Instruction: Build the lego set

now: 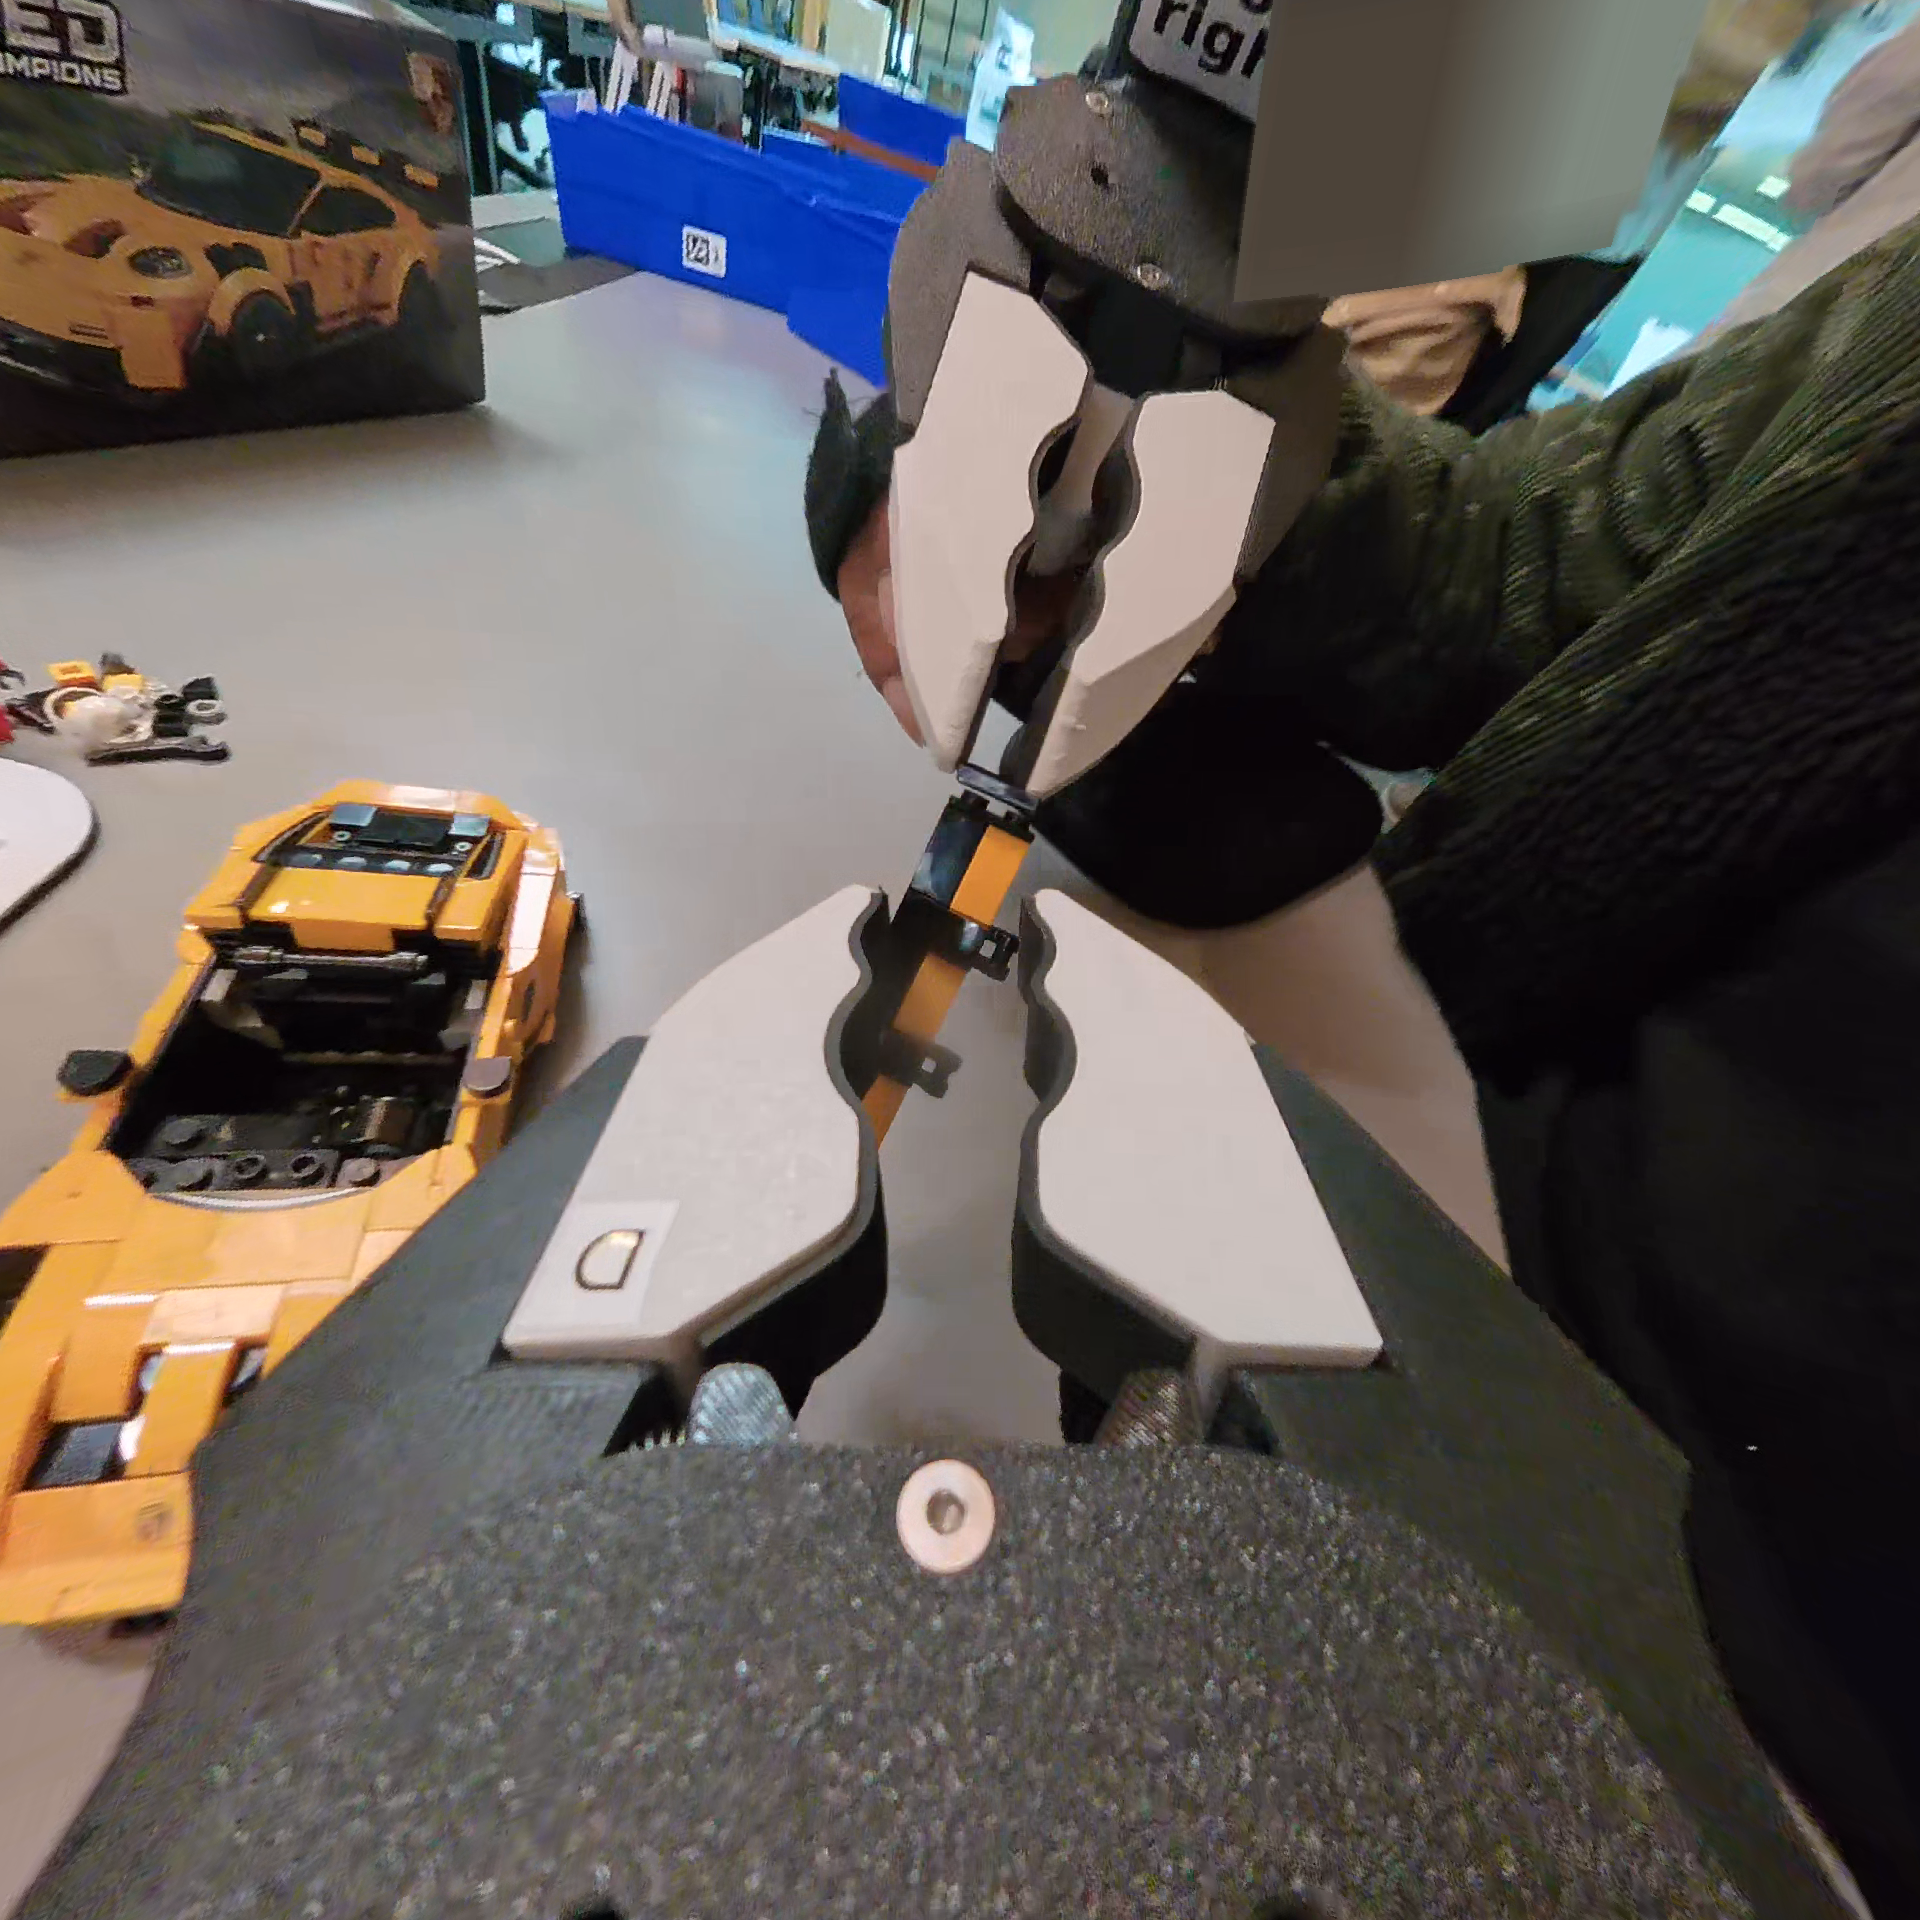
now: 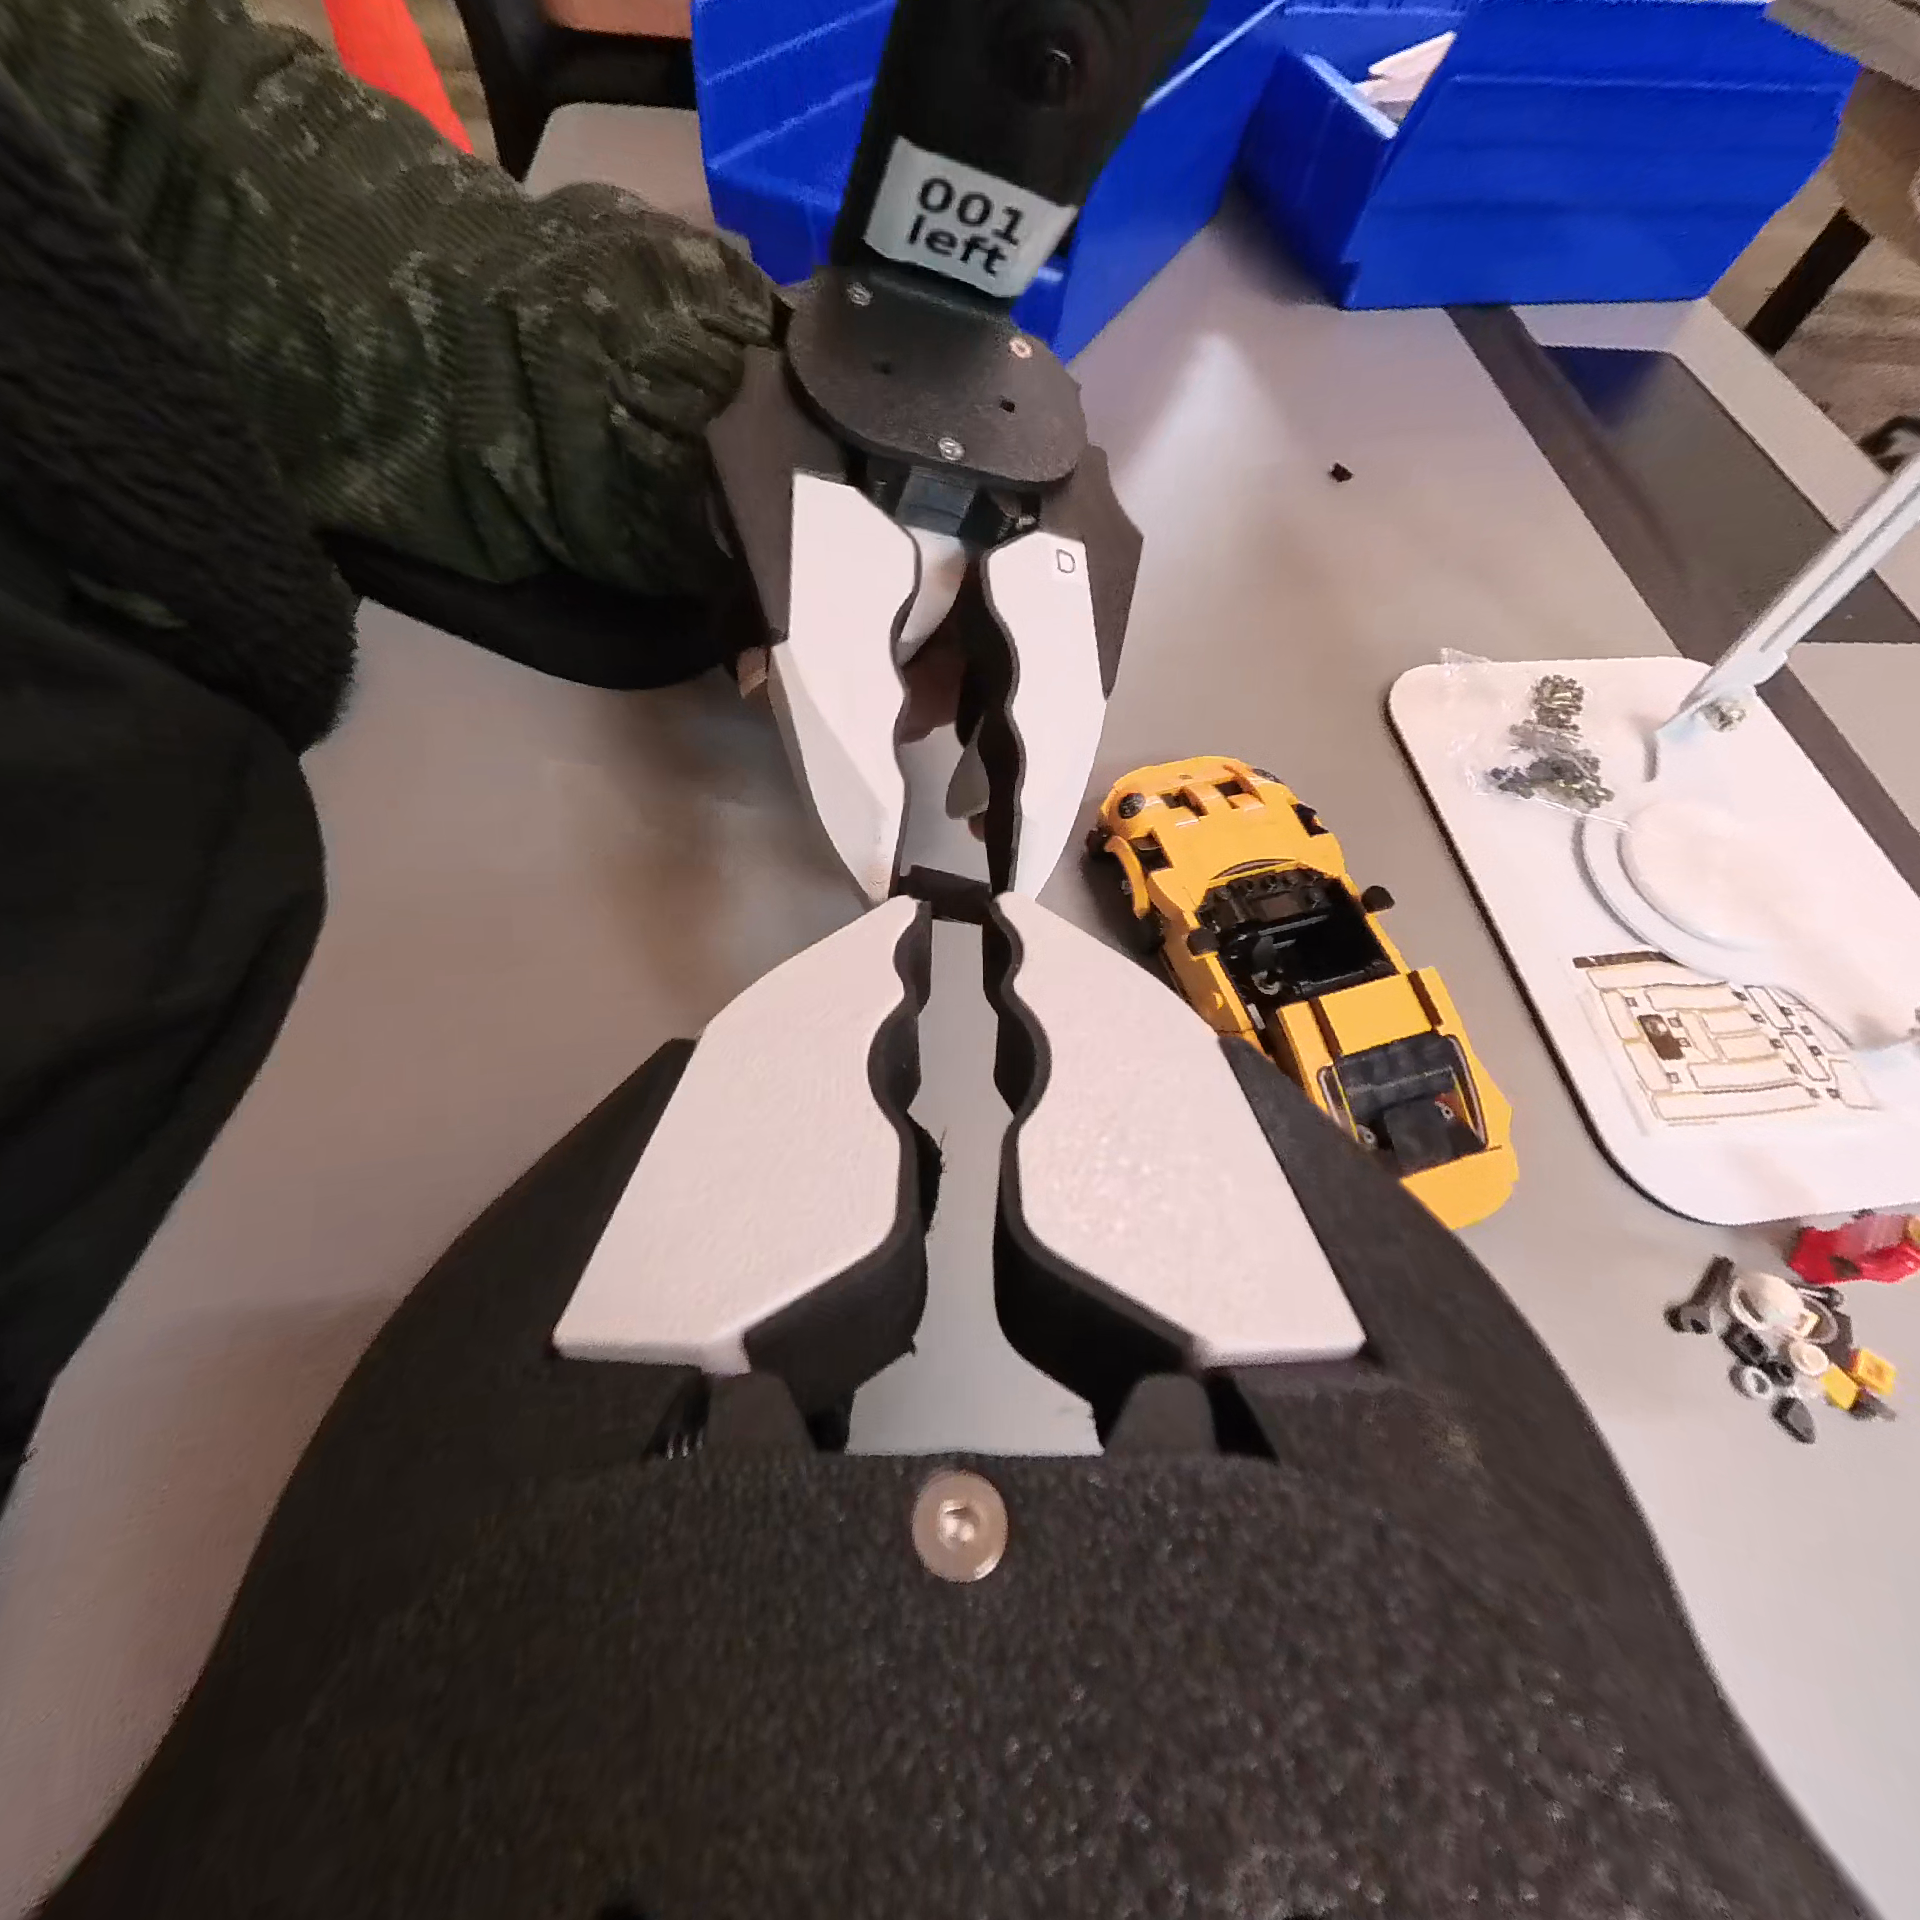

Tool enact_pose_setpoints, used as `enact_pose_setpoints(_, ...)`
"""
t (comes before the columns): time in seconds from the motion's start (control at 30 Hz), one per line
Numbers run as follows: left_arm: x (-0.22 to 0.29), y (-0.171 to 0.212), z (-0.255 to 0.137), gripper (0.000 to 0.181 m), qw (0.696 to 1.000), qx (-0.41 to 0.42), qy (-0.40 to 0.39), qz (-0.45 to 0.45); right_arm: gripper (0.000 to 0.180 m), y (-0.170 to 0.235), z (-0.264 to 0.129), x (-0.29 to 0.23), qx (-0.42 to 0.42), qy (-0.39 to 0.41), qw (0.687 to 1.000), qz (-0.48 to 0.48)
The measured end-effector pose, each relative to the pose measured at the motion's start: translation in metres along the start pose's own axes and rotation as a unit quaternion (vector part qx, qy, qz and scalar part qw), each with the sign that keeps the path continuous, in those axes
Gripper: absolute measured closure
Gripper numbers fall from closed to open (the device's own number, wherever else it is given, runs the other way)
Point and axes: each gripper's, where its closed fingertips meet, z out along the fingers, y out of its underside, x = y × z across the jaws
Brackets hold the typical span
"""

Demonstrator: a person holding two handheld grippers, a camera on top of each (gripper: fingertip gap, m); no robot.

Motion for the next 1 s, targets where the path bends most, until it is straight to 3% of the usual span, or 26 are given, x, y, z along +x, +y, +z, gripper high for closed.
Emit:
enact_pose_setpoints(0.6, 0.008, -0.005, -0.004, 0.158, 0.998, 0.032, 0.044, -0.045, 0.170, -0.008, 0.004, -0.005, -0.098, -0.041, 0.993, -0.054)
enact_pose_setpoints(1.0, 0.010, -0.009, -0.007, 0.161, 0.996, 0.046, 0.057, -0.049, 0.168, -0.015, 0.006, -0.008, -0.101, -0.049, 0.992, -0.065)
